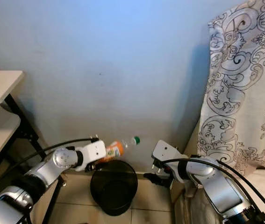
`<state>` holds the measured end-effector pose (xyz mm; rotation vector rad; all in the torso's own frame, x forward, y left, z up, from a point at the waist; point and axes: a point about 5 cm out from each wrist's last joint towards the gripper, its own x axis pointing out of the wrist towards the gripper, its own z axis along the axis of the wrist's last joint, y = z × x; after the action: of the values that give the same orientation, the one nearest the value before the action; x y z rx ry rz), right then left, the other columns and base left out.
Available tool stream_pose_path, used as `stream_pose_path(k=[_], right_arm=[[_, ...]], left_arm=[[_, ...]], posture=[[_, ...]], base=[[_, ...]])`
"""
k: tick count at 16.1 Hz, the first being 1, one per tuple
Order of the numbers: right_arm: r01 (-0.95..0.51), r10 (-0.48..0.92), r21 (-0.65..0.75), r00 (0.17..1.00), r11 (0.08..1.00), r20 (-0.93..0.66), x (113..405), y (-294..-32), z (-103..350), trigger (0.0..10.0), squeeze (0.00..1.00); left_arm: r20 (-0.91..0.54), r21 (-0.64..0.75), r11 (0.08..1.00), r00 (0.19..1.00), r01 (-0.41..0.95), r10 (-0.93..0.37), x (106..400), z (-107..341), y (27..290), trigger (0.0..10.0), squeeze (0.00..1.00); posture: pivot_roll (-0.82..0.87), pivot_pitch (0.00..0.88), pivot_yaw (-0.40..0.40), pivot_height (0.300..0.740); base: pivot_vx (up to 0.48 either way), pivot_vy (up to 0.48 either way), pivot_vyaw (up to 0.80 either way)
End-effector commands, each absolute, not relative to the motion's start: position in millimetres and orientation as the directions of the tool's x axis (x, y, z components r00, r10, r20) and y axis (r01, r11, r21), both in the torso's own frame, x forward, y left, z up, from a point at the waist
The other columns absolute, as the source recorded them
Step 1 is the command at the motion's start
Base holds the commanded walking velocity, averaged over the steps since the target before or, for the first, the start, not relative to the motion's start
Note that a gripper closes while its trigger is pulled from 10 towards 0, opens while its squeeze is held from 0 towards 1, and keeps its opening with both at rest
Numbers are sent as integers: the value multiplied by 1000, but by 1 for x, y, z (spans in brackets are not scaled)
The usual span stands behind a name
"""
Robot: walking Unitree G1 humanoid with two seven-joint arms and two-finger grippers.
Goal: Clean up the room
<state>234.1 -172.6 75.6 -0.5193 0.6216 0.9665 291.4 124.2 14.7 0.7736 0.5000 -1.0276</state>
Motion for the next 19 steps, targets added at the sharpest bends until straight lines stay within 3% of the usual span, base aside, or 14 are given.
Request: stream_pose_path(k=[1,8,9,10,19], right_arm=[[-892,604,-146,403,428,-688,236,-170,83,10000,0],[-909,626,-134,373,394,-684,239,-167,85,10000,0],[-910,627,-134,371,393,-685,239,-167,85,10000,0],[-910,628,-133,370,392,-684,239,-166,85,10000,0],[-911,623,-138,370,389,-689,239,-167,84,10000,0]], left_arm=[[-700,356,279,452,892,-553,296,17,126,10000,0],[-709,370,283,466,885,-530,302,17,133,10000,0],[-706,366,290,467,884,-533,302,18,132,10000,212],[-705,364,291,466,885,-534,303,18,131,10000,1000],[-726,360,248,437,899,-530,302,17,132,10000,1000]], posture=[[-144,0,13,740],[-138,0,3,740],[-139,0,3,740],[-142,0,5,740],[-136,0,6,740]], base=[[0,0,0],[0,0,0],[0,0,0],[0,0,0],[0,0,0]])
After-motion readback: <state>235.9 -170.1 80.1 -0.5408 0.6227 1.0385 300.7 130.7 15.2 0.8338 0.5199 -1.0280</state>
